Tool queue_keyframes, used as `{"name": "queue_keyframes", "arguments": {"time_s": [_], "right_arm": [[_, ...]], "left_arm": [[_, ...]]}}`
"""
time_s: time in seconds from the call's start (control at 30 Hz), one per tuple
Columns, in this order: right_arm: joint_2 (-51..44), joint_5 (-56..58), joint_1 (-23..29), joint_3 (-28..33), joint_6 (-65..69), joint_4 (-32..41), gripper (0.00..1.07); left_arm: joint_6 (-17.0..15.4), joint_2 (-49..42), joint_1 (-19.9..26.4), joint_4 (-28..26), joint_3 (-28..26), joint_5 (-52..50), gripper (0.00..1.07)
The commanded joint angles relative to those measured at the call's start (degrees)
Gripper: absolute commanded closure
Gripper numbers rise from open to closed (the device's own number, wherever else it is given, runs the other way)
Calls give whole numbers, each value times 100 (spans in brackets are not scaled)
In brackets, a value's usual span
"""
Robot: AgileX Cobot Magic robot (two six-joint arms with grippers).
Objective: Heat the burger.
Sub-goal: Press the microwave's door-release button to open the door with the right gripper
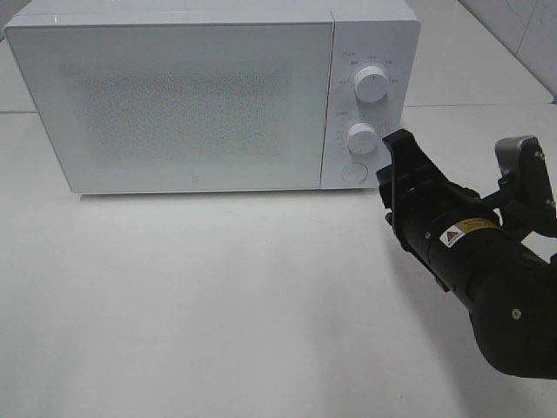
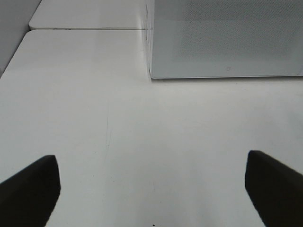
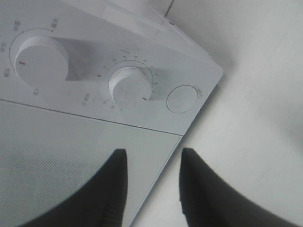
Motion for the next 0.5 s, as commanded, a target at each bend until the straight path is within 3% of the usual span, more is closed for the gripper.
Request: {"name": "queue_keyframes", "arguments": {"time_s": [0.03, 0.1, 0.2, 0.27, 0.5], "right_arm": [[11, 11, 11, -46, 653, -74, 83], [29, 6, 11, -46, 1180, -29, 92], [34, -11, 6, -46, 1301, -29, 95], [264, -34, -11, -63, 1662, 57, 106], [762, -103, -11, -292, 2023, 160, 107]], "left_arm": [[6, -97, 23, -34, 0, 0, 9], [6, -97, 23, -34, 0, 0, 9], [6, -97, 23, -34, 0, 0, 9], [6, -97, 23, -34, 0, 0, 9], [6, -97, 23, -34, 0, 0, 9]]}}
